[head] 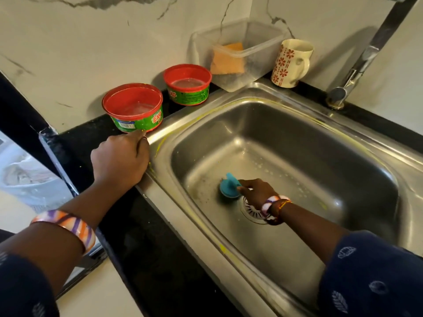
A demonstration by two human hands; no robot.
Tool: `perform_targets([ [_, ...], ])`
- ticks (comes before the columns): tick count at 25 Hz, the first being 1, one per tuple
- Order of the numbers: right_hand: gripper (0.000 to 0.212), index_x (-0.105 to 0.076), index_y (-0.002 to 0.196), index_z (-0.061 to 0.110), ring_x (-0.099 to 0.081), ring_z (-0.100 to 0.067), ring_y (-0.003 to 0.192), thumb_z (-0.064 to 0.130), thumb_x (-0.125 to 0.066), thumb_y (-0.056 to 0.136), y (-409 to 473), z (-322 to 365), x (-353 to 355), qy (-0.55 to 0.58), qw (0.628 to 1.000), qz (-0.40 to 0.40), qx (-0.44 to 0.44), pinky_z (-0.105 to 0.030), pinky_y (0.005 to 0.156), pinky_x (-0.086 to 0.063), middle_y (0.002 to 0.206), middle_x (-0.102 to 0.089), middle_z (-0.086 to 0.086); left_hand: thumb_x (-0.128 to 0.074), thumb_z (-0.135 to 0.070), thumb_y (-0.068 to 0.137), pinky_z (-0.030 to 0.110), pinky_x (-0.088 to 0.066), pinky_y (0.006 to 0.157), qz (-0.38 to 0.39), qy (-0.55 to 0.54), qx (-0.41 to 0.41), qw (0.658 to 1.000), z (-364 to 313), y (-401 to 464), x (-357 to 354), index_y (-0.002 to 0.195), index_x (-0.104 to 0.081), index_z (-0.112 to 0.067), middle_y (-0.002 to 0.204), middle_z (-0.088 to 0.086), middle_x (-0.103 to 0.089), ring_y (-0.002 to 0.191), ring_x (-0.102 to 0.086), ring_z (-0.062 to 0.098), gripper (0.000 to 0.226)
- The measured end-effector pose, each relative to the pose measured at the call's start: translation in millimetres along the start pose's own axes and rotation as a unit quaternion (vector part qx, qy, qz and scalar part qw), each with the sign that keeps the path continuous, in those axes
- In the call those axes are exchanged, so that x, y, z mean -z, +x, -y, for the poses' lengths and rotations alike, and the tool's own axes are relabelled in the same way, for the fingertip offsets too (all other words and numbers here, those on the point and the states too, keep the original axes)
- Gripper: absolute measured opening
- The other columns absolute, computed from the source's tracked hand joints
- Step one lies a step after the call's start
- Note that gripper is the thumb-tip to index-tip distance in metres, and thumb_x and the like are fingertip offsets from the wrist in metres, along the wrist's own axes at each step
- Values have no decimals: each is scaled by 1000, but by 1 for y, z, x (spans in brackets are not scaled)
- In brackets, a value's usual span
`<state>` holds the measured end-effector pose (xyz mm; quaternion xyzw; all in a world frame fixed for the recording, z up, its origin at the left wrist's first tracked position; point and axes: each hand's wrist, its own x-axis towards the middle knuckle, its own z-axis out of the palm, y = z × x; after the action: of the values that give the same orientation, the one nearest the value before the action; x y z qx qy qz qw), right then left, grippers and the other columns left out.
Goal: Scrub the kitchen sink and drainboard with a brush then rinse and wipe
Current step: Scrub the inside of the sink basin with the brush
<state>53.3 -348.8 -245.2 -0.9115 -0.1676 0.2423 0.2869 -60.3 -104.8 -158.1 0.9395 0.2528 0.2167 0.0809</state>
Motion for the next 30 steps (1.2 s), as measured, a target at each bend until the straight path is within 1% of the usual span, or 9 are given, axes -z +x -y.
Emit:
perform_targets([
  [2,33,-56,128,22,-57,-28,113,26,-43,97,14,-18,15,-102,994,-33,-28,-26,86,-41,123,-63,-9,-44,-26,95,32,-27,60,-4,-3,1,1000,1,1,-1,102,-68,-10,86,20,-65,76,-56,40,30],
  [6,33,-57,126,16,-55,-30,115,24,-44,97,22,-19,11,-96,993,-58,-33,-27,91,-42,125,-61,-13,-43,-25,95,32,-29,61,-5,-10,5,1000,3,0,-1,106,-68,-12,88,20,-66,79,-58,42,30],
  [9,21,-60,113,27,-60,1,62,28,-47,96,-24,-8,-5,-113,990,85,29,-6,54,-41,77,-62,3,-43,-24,95,31,-27,60,-8,-15,-1,1000,3,1,0,105,-68,-10,87,19,-66,75,-57,39,30],
  [11,25,-60,117,29,-45,0,37,29,-49,95,-49,-10,6,-120,976,182,-22,-8,37,-33,62,-50,8,-43,-24,95,29,-24,57,-9,-23,-7,1000,4,1,0,102,-68,-8,82,18,-65,64,-48,32,30],
  [14,32,-61,122,20,-45,1,54,31,-47,95,-55,-30,42,-273,941,186,-80,-9,46,-33,86,-58,0,-43,-24,95,23,-20,49,-4,-38,-39,998,9,2,-1,97,-68,-7,75,15,-63,58,-42,23,31],
  [18,36,-62,118,11,-60,-23,108,33,-49,94,-32,-76,69,-308,926,26,-216,-22,81,-43,121,-62,-9,-40,-31,87,25,-41,54,27,-88,-162,982,14,1,-3,97,-71,-6,84,15,-70,66,-63,31,41],
  [22,37,-60,117,5,-58,-30,110,31,-48,94,-18,-70,53,-170,947,-111,-248,-27,82,-42,121,-61,-16,-39,-33,84,43,-52,74,41,-140,-265,953,15,0,-1,96,-73,-5,93,13,-73,85,-69,31,45],
  [25,35,-59,122,8,-56,-30,116,27,-45,96,-15,-38,4,-103,976,-76,-174,-28,89,-43,125,-60,-16,-40,-38,87,39,-44,87,51,-138,-319,936,20,1,-5,93,-74,-11,95,6,-74,91,-68,22,44],
  [30,36,-57,123,18,-57,-30,113,34,-39,97,-13,-44,6,-181,967,-43,-175,-32,92,-44,123,-61,-12,4,-85,71,50,-33,107,298,-70,-343,888,14,16,-23,110,-64,-40,124,-17,-61,129,-45,11,90],
])
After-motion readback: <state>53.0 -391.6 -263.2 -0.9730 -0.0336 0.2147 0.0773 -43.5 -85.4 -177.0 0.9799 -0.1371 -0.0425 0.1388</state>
